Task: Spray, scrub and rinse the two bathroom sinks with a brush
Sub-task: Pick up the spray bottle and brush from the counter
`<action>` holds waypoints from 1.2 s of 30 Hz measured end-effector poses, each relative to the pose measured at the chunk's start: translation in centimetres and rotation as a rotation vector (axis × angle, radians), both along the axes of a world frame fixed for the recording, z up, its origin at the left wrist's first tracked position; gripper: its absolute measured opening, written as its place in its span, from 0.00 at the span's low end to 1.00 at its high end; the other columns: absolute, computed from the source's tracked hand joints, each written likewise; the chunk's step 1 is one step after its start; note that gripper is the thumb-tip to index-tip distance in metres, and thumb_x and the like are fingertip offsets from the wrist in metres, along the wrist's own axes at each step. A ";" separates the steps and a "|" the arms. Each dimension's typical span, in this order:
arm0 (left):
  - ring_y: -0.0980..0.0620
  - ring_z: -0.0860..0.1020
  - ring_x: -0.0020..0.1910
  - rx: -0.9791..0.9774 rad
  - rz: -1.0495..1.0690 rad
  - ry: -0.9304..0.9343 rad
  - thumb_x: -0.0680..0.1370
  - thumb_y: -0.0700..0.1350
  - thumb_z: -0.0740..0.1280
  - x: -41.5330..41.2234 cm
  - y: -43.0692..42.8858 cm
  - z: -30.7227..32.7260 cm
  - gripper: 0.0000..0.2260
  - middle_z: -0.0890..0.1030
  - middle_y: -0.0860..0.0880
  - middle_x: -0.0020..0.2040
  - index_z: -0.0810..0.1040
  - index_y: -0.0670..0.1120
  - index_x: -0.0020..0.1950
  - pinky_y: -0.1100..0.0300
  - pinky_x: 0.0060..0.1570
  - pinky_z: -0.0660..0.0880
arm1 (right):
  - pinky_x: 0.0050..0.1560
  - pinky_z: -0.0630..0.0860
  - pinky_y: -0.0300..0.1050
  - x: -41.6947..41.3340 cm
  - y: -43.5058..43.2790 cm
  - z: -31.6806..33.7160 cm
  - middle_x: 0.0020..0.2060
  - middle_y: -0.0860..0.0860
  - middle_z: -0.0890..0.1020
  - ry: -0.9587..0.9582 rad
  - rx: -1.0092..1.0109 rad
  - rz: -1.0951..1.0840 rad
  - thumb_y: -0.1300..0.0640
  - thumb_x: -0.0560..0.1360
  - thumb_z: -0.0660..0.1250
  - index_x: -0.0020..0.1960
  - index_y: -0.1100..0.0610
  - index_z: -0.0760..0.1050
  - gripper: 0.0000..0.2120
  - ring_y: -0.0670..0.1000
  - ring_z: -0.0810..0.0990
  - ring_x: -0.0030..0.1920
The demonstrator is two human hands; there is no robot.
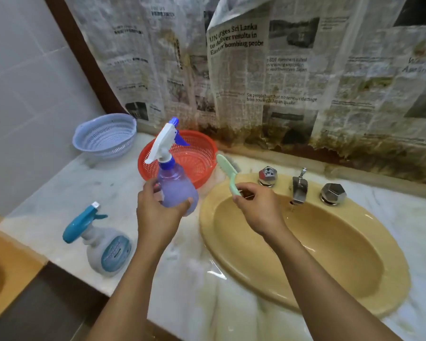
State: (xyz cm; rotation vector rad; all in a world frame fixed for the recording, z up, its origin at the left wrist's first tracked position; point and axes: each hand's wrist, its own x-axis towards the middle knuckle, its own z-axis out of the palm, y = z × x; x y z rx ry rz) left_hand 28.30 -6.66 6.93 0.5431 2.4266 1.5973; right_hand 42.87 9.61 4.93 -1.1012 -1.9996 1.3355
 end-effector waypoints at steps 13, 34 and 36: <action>0.44 0.78 0.61 -0.058 0.048 -0.040 0.64 0.43 0.83 -18.4 10.1 -2.9 0.37 0.78 0.45 0.64 0.73 0.45 0.69 0.55 0.57 0.74 | 0.50 0.79 0.45 -21.7 5.4 -0.2 0.49 0.53 0.87 -0.462 0.203 0.035 0.59 0.74 0.70 0.49 0.54 0.86 0.08 0.56 0.84 0.52; 0.39 0.81 0.58 -0.343 -0.018 -0.135 0.67 0.47 0.81 -20.7 13.2 -7.4 0.31 0.81 0.43 0.61 0.74 0.44 0.67 0.50 0.56 0.77 | 0.57 0.79 0.50 -26.7 7.8 -5.4 0.57 0.57 0.84 -0.718 0.301 0.141 0.55 0.80 0.63 0.60 0.55 0.83 0.13 0.60 0.83 0.58; 0.39 0.81 0.58 -0.347 -0.012 -0.137 0.71 0.48 0.78 -20.6 13.3 -7.2 0.26 0.82 0.44 0.59 0.75 0.43 0.65 0.53 0.53 0.75 | 0.56 0.79 0.49 -26.4 8.0 -5.3 0.56 0.58 0.85 -0.704 0.313 0.150 0.54 0.79 0.64 0.58 0.55 0.84 0.13 0.60 0.83 0.57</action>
